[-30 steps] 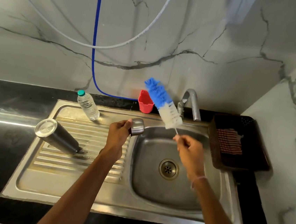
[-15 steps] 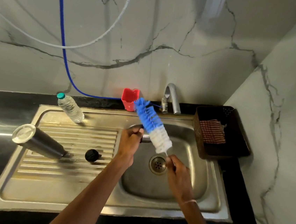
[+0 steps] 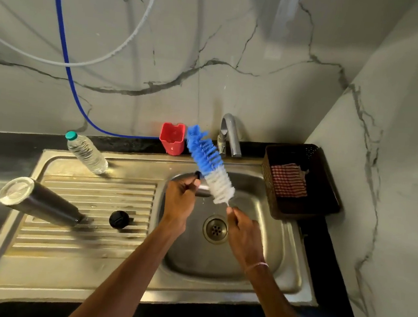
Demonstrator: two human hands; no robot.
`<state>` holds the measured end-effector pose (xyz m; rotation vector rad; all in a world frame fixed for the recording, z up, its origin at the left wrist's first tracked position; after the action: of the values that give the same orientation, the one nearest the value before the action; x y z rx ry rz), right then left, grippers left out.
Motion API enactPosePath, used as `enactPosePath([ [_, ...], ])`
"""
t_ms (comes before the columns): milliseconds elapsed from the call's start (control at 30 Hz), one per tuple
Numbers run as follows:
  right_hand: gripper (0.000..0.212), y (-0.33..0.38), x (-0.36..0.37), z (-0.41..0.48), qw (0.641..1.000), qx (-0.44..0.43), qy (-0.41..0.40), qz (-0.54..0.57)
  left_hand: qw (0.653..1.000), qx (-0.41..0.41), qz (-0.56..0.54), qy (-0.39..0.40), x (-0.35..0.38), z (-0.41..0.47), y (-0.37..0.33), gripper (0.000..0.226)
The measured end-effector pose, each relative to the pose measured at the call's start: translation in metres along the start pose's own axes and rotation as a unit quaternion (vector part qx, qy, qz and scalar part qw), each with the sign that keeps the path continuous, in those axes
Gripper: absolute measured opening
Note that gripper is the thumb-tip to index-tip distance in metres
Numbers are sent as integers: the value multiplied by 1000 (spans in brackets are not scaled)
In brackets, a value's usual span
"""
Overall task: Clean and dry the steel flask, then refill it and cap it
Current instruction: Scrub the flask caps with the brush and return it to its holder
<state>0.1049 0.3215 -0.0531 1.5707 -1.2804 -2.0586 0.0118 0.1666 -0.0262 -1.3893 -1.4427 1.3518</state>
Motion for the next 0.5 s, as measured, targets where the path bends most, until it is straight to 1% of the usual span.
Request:
enactPosePath([
  [67, 26, -15, -2, -14, 999, 19, 37, 10, 999, -13, -9, -42, -11, 14, -6, 33],
  [133, 27, -28, -6, -29, 997, 44, 67, 8, 996, -33, -19, -81, -20, 22, -11, 40],
  [200, 30, -18, -7, -26, 997, 44, 70, 13, 997, -44, 0, -67, -19, 20, -9, 39],
  [300, 46, 16, -7, 2, 997, 36, 54, 50, 999, -41, 21, -10, -11, 10, -1, 36],
  [367, 52, 20, -11, 12, 997, 23, 56, 37, 998, -58, -19, 2, -13, 14, -5, 37],
  [400, 53, 13, -14, 11, 997, 26, 65, 30, 996, -73, -47, -6, -18, 17, -11, 38],
  [500, 52, -18, -27, -3, 989, 69, 119, 47, 981, -125, -142, -32, -32, 29, -29, 41],
])
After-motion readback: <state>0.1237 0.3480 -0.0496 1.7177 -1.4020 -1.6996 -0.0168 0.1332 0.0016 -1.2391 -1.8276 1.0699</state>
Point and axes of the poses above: each hand's wrist, its own z-axis towards the middle knuckle, its own x-axis out of the palm, y = z × x, the point moved 3 cm from there along z, towards the middle knuckle, and after that the axes turned 10 degrees about -y, right-handed, at the moved point
